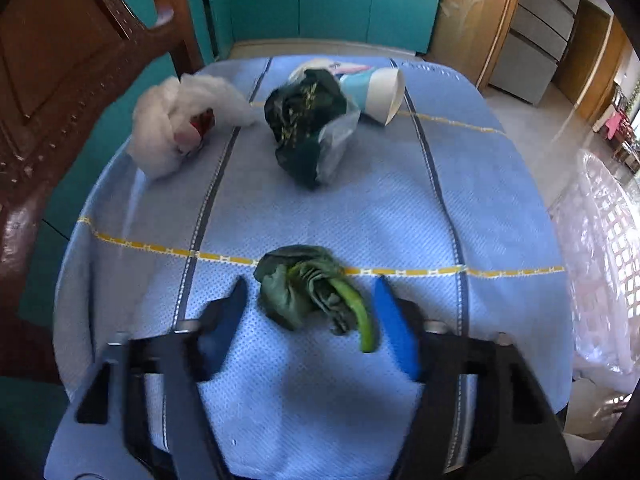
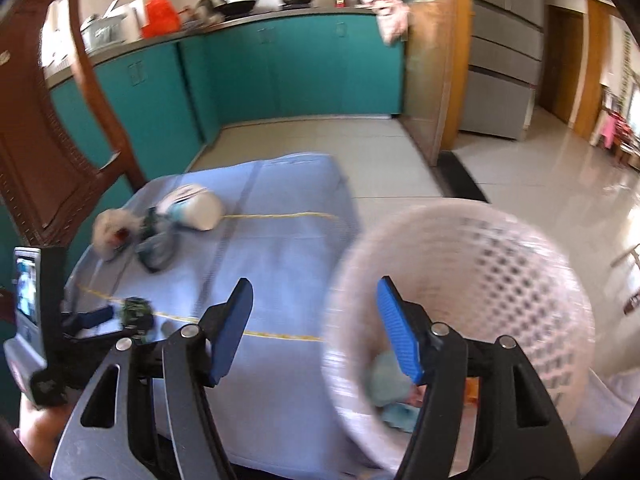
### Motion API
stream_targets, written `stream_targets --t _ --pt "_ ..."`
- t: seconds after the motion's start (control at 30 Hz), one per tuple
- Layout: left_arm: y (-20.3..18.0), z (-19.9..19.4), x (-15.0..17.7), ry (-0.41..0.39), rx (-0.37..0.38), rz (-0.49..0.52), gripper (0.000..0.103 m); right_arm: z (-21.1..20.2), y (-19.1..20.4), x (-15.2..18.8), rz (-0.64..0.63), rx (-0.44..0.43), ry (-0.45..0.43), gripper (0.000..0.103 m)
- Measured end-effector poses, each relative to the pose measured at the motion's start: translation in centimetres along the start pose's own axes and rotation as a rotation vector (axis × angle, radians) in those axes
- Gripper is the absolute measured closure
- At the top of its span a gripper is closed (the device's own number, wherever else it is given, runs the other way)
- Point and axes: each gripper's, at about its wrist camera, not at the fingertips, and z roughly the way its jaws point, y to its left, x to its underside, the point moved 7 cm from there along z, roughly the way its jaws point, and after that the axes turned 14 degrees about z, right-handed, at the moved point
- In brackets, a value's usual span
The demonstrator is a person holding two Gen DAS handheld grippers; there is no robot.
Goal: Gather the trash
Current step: 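Grasp the green leaves with the left gripper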
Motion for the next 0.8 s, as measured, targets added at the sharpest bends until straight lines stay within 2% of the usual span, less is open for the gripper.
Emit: stream_targets --t 0.03,0.1,0.17,0.27,0.33,0.47,0.53,0.63,0.77,0.8 --pt "0.1 0.1 0.1 -0.008 0.016 0.001 0.053 0.5 1.2 0.2 -0.016 -0.014 0.01 0.04" --pt "0.3 -0.1 0.0 -0.022 0.026 0.017 0.072 1.2 3.0 0.4 -0.039 -0.029 0.023 0.04" --pt "0.9 -0.4 0.0 -0.04 0.048 0.02 0.08 1.9 4.3 0.7 -0.049 -0.05 0.038 0.04" --pt "1.6 -2.0 0.3 -0.075 0.049 0.031 0.081 3.5 6.4 0.8 -0.047 -0.101 0.074 0.04" --pt "2.4 -3.2 0.5 -0.1 0.019 0.045 0.081 5.0 8.6 0.9 -0.042 -0.156 0.107 0.04" --pt "3.9 -5.0 1.2 -0.13 -0.028 0.048 0.081 7.7 13.0 1.2 -0.059 -0.212 0.139 0.039" --pt "4.3 -5.5 1.7 -0.129 -0.046 0.049 0.081 9.0 14.9 1.3 -0.063 -0.242 0.155 0.036" --pt "5.2 -6.2 2.8 -0.12 -0.053 0.038 0.081 11.8 17.4 1.5 -0.075 -0.243 0.202 0.035" --pt "5.5 -6.1 3.5 -0.109 -0.055 0.046 0.081 13.8 18.3 2.0 -0.09 -0.222 0.235 0.035" --pt "5.5 -6.1 3.6 -0.109 -0.054 0.046 0.081 14.0 18.3 2.2 -0.091 -0.221 0.24 0.044"
